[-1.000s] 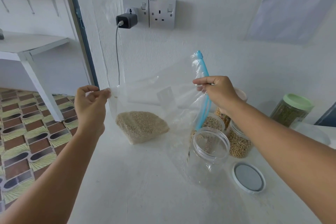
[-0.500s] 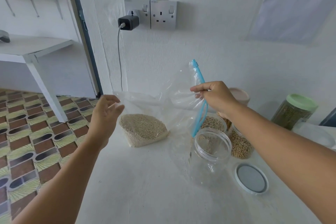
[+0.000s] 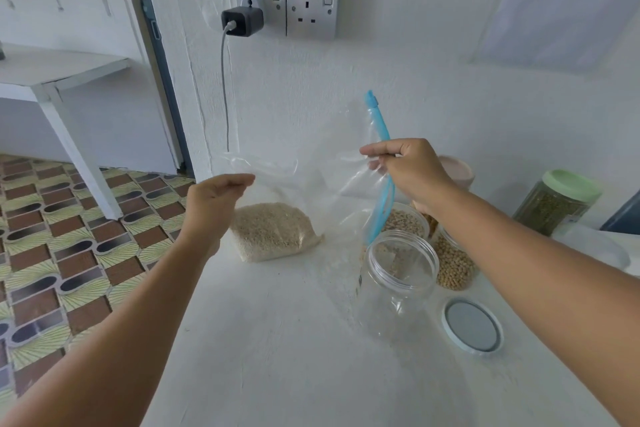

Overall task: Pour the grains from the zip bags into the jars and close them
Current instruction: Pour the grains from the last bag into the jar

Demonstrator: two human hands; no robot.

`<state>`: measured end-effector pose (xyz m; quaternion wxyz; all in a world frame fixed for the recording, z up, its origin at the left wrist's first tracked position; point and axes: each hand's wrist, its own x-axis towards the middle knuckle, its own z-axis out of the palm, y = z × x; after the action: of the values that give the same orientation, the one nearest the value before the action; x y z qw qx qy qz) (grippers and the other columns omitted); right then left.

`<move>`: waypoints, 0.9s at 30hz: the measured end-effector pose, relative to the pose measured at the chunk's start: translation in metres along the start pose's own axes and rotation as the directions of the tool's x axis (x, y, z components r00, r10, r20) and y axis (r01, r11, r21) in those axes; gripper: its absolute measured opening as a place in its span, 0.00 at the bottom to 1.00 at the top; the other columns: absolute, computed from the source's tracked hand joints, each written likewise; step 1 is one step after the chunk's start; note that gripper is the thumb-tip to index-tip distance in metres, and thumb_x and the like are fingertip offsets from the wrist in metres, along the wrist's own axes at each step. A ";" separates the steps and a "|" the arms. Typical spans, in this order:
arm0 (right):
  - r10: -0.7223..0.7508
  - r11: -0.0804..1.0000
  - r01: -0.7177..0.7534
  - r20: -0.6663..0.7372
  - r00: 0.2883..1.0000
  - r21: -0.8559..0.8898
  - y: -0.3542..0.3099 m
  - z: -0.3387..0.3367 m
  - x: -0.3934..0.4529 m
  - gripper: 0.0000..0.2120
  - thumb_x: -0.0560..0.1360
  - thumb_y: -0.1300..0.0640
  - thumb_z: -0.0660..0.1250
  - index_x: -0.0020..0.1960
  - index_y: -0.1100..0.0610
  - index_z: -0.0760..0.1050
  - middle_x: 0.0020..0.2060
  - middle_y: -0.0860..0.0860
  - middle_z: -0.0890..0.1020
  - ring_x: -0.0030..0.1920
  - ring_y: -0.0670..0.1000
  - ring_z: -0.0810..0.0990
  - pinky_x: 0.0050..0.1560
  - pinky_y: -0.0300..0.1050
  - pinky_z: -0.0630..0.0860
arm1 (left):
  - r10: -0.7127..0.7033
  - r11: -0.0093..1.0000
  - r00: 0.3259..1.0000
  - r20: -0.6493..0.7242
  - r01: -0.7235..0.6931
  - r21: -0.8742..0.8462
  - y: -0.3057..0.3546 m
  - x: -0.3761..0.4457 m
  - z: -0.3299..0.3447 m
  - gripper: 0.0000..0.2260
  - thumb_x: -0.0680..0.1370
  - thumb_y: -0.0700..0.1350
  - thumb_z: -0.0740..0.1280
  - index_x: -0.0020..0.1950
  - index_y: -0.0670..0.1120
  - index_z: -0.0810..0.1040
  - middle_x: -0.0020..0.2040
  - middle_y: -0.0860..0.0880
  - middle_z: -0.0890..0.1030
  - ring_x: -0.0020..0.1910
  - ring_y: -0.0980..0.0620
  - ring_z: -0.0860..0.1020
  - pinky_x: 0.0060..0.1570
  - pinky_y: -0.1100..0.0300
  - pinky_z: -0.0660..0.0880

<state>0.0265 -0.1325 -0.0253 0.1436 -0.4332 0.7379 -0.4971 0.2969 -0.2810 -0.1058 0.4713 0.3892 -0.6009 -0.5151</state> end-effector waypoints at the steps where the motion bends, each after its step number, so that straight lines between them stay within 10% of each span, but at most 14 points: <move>1: 0.003 1.000 -0.002 -0.019 1.000 0.024 0.000 -0.001 0.000 0.16 0.83 0.65 0.63 0.55 0.50 0.87 0.45 0.50 0.87 0.46 0.43 0.84 0.53 0.34 0.77 | 0.011 1.000 1.000 -0.023 -0.011 -0.024 0.000 0.000 0.000 0.13 0.81 0.34 0.69 0.52 0.50 0.87 0.51 0.55 0.88 0.49 0.59 0.82 0.54 0.67 0.78; 13: 0.060 0.995 -0.059 -0.002 0.998 0.074 0.013 -0.002 -0.003 0.19 0.82 0.69 0.61 0.54 0.50 0.87 0.47 0.50 0.87 0.46 0.47 0.85 0.52 0.38 0.79 | -0.031 0.997 0.995 -0.099 0.024 -0.073 -0.006 0.007 0.005 0.15 0.81 0.34 0.67 0.53 0.52 0.87 0.51 0.57 0.87 0.46 0.58 0.79 0.48 0.67 0.76; 18: 0.091 0.996 -0.093 0.086 0.992 0.017 0.023 0.001 -0.010 0.19 0.84 0.67 0.60 0.55 0.50 0.86 0.49 0.49 0.87 0.48 0.43 0.85 0.56 0.42 0.80 | -0.094 0.995 0.991 0.096 0.092 0.026 -0.016 0.014 -0.008 0.13 0.81 0.34 0.68 0.52 0.50 0.88 0.53 0.54 0.88 0.60 0.53 0.82 0.69 0.54 0.74; 23: 0.048 0.994 -0.047 -0.011 0.999 0.096 0.019 0.000 -0.001 0.21 0.83 0.68 0.61 0.50 0.47 0.87 0.47 0.51 0.88 0.51 0.50 0.86 0.59 0.46 0.82 | -0.029 0.997 0.998 -0.047 0.026 -0.070 -0.007 0.017 -0.007 0.14 0.79 0.31 0.69 0.51 0.50 0.88 0.51 0.53 0.88 0.54 0.52 0.85 0.63 0.56 0.79; 27: 0.045 0.998 -0.049 0.084 0.995 0.047 0.015 -0.002 -0.001 0.19 0.84 0.68 0.60 0.53 0.50 0.86 0.50 0.47 0.86 0.42 0.38 0.85 0.52 0.36 0.80 | -0.047 0.999 0.999 -0.004 0.047 0.003 -0.012 0.022 -0.014 0.16 0.80 0.32 0.68 0.50 0.52 0.88 0.50 0.52 0.88 0.53 0.50 0.85 0.63 0.53 0.79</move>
<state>0.0184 -0.1286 -0.0371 0.1964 -0.4326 0.7288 -0.4931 0.3044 -0.3071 -0.1140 0.4596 0.4051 -0.5914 -0.5243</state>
